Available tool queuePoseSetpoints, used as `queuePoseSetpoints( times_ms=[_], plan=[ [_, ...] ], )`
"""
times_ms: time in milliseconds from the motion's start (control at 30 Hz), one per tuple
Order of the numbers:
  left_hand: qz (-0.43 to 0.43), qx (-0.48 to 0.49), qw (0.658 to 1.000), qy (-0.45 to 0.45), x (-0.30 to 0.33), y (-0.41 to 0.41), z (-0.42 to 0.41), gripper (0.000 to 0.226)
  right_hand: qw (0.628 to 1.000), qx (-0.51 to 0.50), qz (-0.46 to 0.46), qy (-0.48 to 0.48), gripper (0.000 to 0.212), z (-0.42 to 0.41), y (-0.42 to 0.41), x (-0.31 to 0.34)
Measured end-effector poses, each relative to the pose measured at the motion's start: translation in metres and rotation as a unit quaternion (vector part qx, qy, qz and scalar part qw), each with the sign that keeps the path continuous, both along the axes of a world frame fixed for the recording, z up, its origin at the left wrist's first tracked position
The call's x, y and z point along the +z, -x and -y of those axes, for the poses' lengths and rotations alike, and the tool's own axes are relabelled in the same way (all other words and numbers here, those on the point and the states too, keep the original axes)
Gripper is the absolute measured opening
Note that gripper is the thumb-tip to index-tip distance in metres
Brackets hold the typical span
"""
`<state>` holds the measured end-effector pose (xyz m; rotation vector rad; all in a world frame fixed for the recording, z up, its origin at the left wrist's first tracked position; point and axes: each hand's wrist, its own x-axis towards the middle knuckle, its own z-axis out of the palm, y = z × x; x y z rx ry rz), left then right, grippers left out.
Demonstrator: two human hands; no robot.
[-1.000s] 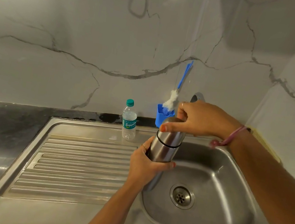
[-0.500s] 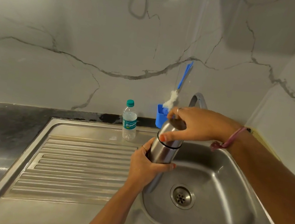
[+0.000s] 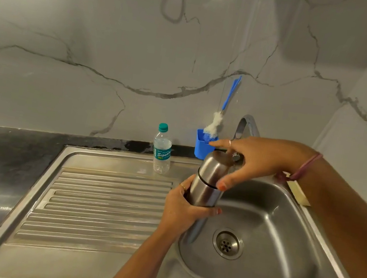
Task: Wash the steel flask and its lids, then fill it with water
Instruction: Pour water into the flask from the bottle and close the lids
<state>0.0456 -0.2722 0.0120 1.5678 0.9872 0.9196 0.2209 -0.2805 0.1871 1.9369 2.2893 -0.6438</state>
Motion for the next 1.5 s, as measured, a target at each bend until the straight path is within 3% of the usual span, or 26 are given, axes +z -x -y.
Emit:
queuePoseSetpoints(
  times_ms=[67,233,367,533,667,800,867,933,1000,1100,1167,1200,1267,1333,1500],
  plan=[
    [0.002,-0.004,1.0,-0.002,0.0,0.001,-0.001,0.073,0.998,0.058,-0.01,-0.016,0.088,-0.002,-0.005,-0.005],
    [-0.019,-0.021,1.0,-0.003,0.001,0.005,-0.006,0.077,0.976,0.094,0.026,-0.196,0.063,0.0,-0.003,-0.029],
    [-0.029,-0.017,0.999,-0.01,0.001,0.007,-0.005,0.076,0.951,0.091,0.088,-0.282,0.075,0.001,0.004,-0.037],
    [-0.025,0.016,0.999,-0.015,0.0,0.008,-0.002,0.078,0.942,0.062,0.126,-0.306,0.071,0.004,0.009,-0.044],
    [-0.025,0.026,0.999,-0.022,0.004,0.007,-0.003,0.08,0.965,0.019,0.083,-0.246,0.061,0.007,0.008,-0.043],
    [0.006,0.028,0.999,0.015,0.007,0.011,-0.003,0.075,0.962,-0.012,0.095,-0.254,0.063,0.008,0.013,-0.041],
    [0.023,0.026,0.999,0.031,0.009,0.012,-0.001,0.07,0.973,-0.039,0.046,-0.221,0.054,0.013,0.013,-0.041],
    [0.043,0.029,0.998,0.048,0.01,0.015,0.0,0.065,0.977,-0.099,-0.085,-0.168,0.055,0.018,0.009,-0.045],
    [0.055,0.035,0.996,0.06,0.011,0.019,0.0,0.062,0.945,-0.155,-0.241,-0.157,0.055,0.025,0.004,-0.059],
    [0.062,0.044,0.995,0.068,0.012,0.026,-0.002,0.058,0.892,-0.203,-0.357,-0.186,0.037,0.034,0.007,-0.091],
    [0.072,0.053,0.993,0.078,0.015,0.031,-0.003,0.058,0.856,-0.222,-0.446,-0.135,0.02,0.039,0.013,-0.115],
    [0.077,0.058,0.992,0.083,0.016,0.034,-0.004,0.057,0.85,-0.214,-0.472,-0.092,0.035,0.04,0.018,-0.125],
    [0.084,0.067,0.99,0.086,0.019,0.042,-0.007,0.058,0.86,-0.181,-0.477,-0.029,0.081,0.037,0.031,-0.141],
    [0.083,0.07,0.991,0.075,0.02,0.051,-0.01,0.06,0.871,-0.155,-0.466,-0.008,0.103,0.027,0.052,-0.154],
    [0.074,0.07,0.993,0.056,0.026,0.075,-0.021,0.064,0.882,-0.148,-0.441,-0.072,0.082,0.0,0.111,-0.159]
  ],
)
